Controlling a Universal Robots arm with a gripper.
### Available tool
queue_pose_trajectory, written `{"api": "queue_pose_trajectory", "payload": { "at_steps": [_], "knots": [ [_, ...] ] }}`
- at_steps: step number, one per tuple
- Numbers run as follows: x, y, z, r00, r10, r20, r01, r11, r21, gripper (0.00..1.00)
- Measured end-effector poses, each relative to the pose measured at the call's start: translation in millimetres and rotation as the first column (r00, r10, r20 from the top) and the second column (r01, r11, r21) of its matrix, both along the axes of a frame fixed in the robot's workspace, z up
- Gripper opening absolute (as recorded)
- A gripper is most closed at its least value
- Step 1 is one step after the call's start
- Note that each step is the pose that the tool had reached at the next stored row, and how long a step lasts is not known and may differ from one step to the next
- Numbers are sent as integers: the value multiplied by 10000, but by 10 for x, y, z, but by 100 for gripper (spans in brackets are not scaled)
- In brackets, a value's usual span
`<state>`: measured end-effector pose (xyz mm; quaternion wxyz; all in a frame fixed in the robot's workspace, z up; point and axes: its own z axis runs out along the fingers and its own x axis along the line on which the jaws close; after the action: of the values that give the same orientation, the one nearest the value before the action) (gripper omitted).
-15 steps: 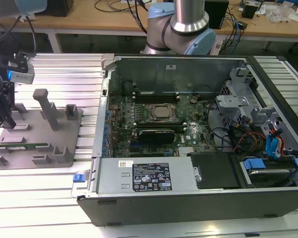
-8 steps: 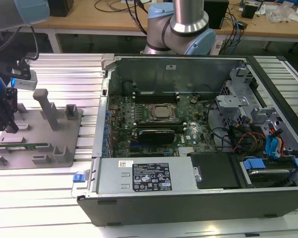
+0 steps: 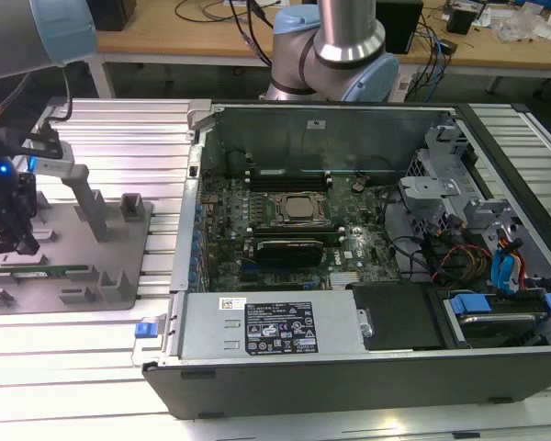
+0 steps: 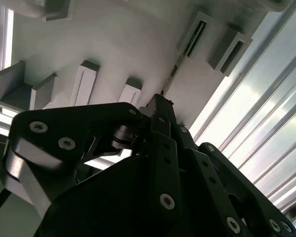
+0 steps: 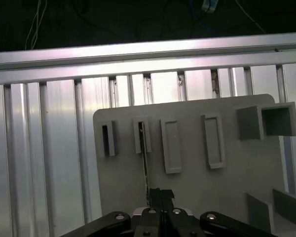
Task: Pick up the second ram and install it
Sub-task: 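Pick up the second ram and move it above second insertion slot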
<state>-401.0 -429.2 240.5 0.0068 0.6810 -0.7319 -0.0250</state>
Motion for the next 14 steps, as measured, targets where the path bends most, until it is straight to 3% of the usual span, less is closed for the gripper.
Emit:
{"api": "queue_pose_trajectory", "payload": {
  "at_steps": [6,14],
  "knots": [
    [-38,-14,-69,9981,612,0,-612,9981,0,8],
    [-107,-26,-173,9961,881,0,-881,9961,1,8]
  ]
}}
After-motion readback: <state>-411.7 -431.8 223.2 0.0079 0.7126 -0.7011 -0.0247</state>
